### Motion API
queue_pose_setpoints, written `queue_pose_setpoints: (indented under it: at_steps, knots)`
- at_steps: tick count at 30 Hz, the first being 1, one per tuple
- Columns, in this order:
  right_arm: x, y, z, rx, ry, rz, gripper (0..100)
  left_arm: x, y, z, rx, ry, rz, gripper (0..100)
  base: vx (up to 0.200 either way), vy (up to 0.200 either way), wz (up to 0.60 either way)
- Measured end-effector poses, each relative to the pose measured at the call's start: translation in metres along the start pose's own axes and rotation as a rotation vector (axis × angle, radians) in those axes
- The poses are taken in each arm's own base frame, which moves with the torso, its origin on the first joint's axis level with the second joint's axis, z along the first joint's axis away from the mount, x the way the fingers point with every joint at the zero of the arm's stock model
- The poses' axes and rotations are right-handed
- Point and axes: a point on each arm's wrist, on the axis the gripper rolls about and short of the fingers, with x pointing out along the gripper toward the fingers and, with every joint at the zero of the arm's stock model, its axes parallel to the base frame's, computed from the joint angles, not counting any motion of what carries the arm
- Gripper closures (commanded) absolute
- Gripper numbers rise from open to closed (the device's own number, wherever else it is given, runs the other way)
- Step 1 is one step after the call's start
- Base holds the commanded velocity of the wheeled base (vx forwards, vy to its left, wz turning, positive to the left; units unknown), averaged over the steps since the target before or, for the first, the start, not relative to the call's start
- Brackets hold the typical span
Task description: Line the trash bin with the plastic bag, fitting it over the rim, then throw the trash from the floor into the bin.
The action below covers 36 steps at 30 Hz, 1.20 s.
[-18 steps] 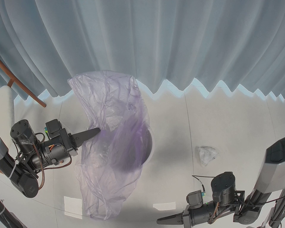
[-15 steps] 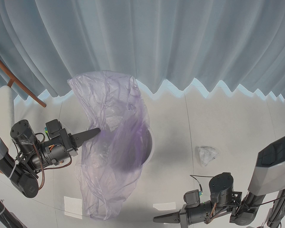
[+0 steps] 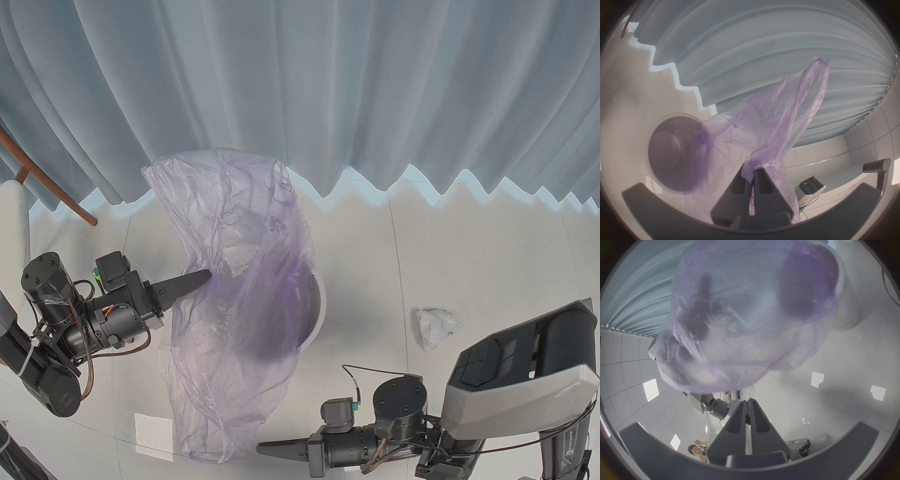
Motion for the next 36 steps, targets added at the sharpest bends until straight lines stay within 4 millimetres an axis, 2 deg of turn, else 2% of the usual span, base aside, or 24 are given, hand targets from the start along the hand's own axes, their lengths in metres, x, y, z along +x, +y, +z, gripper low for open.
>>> queue_pose_setpoints:
  at_steps: [10,15,29,36]
  knots:
    - [0.044,-0.011,0.016,0.044,-0.002,0.025,100,0.000,-0.001,0.001,0.004,-0.003,-0.003,100,0.000,0.000,0.00]
    - [0.060,-0.013,0.034,0.032,-0.028,0.038,100,0.000,-0.001,0.001,0.004,-0.004,-0.002,100,0.000,0.000,0.00]
    - [0.067,-0.029,0.096,-0.152,-0.247,0.028,100,0.000,-0.001,0.002,0.007,-0.005,-0.003,100,0.000,0.000,0.00]
    - [0.078,-0.028,0.129,-0.210,-0.403,0.010,100,0.000,-0.001,0.001,0.006,-0.004,-0.002,100,0.000,0.000,0.00]
